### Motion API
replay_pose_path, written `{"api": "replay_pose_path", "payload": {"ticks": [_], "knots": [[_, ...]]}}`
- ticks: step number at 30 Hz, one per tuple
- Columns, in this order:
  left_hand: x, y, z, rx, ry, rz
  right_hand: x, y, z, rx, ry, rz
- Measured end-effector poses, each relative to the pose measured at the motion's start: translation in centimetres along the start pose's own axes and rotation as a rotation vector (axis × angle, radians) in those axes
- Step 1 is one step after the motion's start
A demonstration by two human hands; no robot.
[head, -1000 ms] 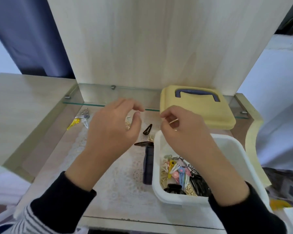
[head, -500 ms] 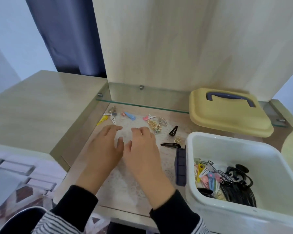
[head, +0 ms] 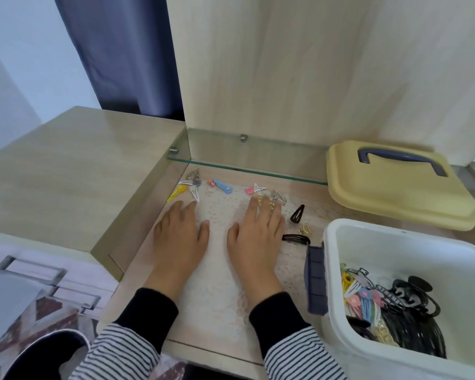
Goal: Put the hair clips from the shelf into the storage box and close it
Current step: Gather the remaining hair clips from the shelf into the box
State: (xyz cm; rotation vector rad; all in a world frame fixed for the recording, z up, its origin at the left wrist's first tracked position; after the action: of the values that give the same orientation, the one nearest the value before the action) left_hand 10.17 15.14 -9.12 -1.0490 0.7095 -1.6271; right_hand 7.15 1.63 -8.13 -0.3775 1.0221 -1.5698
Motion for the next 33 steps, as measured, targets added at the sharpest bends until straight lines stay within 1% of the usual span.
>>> {"api": "replay_pose_path", "payload": {"ticks": [7, 10, 14, 17, 19, 22, 25, 29, 31, 33], "knots": [[-0.1, 0.5, 2.0, 0.016, -0.032, -0.008, 0.7, 1.8, 1.5, 0.011, 0.073, 0.002], [0.1, 1.0, 1.9, 0.013, -0.027, 0.019, 0.7, 2.2, 1.3, 0.037, 0.053, -0.008], [0.2, 1.1, 1.7, 0.004, -0.029, -0.008, 0.6, 1.9, 1.3, 0.084, 0.02, -0.016], [0.1, 0.9, 1.6, 0.039, -0.02, -0.064, 0.5, 1.5, 1.2, 0.123, -0.009, -0.005], [0.0, 0.9, 1.5, 0.072, -0.007, -0.115, 0.7, 1.5, 1.2, 0.142, 0.002, -0.002], [-0.1, 0.7, 1.4, 0.114, 0.016, -0.179, 1.0, 1.7, 1.2, 0.14, 0.047, -0.015], [-0.1, 0.4, 1.3, 0.163, 0.025, -0.228, 1.1, 1.8, 1.1, 0.137, 0.033, 0.008], [-0.2, 0.3, 1.3, 0.178, -0.06, -0.367, 0.9, 1.7, 0.8, 0.141, -0.032, 0.072], [-0.3, 0.5, 1.4, 0.18, -0.088, -0.41, 0.9, 1.7, 0.9, 0.142, -0.01, 0.077], [-0.3, 0.7, 1.5, 0.149, -0.093, -0.39, 1.1, 1.7, 0.9, 0.147, 0.031, 0.065]]}}
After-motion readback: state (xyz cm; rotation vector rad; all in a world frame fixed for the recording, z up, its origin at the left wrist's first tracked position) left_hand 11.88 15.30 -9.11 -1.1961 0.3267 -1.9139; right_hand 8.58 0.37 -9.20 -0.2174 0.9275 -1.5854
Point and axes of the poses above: each hand's wrist, its own z-axis towards the middle knuckle, its own y-axis out of the palm, x = y × z, the point moved 2 cm from there along z, towards the middle knuckle, and after that the axes turned 15 degrees about x, right-handed, at the moved point
